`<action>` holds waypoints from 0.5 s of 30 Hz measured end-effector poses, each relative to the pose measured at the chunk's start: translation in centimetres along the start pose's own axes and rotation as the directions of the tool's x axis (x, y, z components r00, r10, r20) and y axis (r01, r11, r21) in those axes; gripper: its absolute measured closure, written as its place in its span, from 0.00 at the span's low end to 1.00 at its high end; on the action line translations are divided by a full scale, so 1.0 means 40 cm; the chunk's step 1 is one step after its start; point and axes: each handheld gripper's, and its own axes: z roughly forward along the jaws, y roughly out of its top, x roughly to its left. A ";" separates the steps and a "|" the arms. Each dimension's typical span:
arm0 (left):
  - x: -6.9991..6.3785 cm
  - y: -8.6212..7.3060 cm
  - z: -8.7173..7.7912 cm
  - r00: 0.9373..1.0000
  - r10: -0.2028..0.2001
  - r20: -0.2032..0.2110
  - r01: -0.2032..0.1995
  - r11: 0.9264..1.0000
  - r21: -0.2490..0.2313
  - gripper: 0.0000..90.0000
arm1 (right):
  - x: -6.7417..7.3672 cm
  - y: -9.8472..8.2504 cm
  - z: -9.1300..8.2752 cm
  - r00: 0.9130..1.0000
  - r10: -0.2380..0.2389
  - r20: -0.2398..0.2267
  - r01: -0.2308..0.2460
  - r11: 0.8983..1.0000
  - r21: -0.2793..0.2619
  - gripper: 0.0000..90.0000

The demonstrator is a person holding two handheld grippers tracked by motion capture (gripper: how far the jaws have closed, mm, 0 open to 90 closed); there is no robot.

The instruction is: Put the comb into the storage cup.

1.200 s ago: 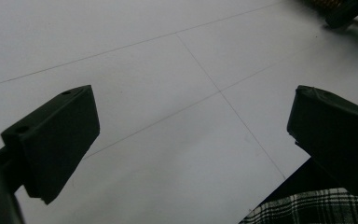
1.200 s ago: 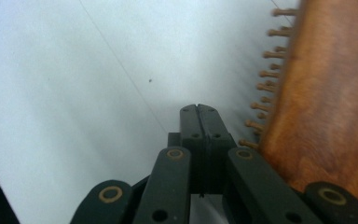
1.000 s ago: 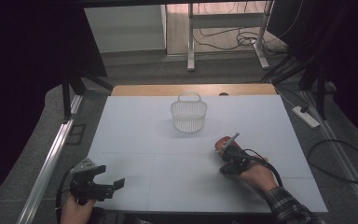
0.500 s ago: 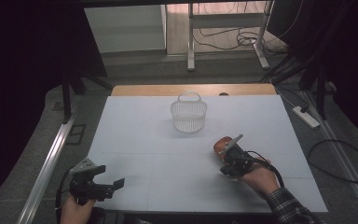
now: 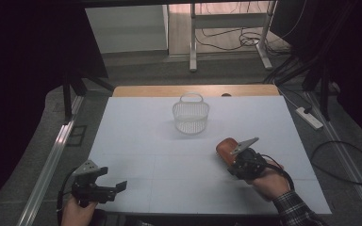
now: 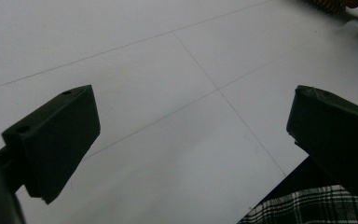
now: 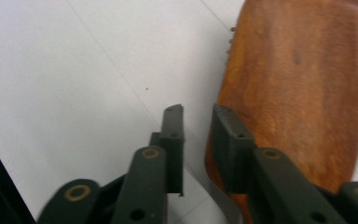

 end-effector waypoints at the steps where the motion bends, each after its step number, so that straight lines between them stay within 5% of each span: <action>1: 0.000 0.000 0.000 1.000 -0.001 0.002 0.001 1.000 -0.002 0.03 | -0.001 -0.002 -0.005 1.000 0.006 0.008 -0.006 1.000 -0.004 0.75; 15: 0.002 -0.001 -0.001 1.000 -0.004 0.006 0.004 1.000 -0.001 0.03 | -0.027 -0.042 -0.055 0.993 0.092 0.075 -0.086 0.993 -0.086 0.40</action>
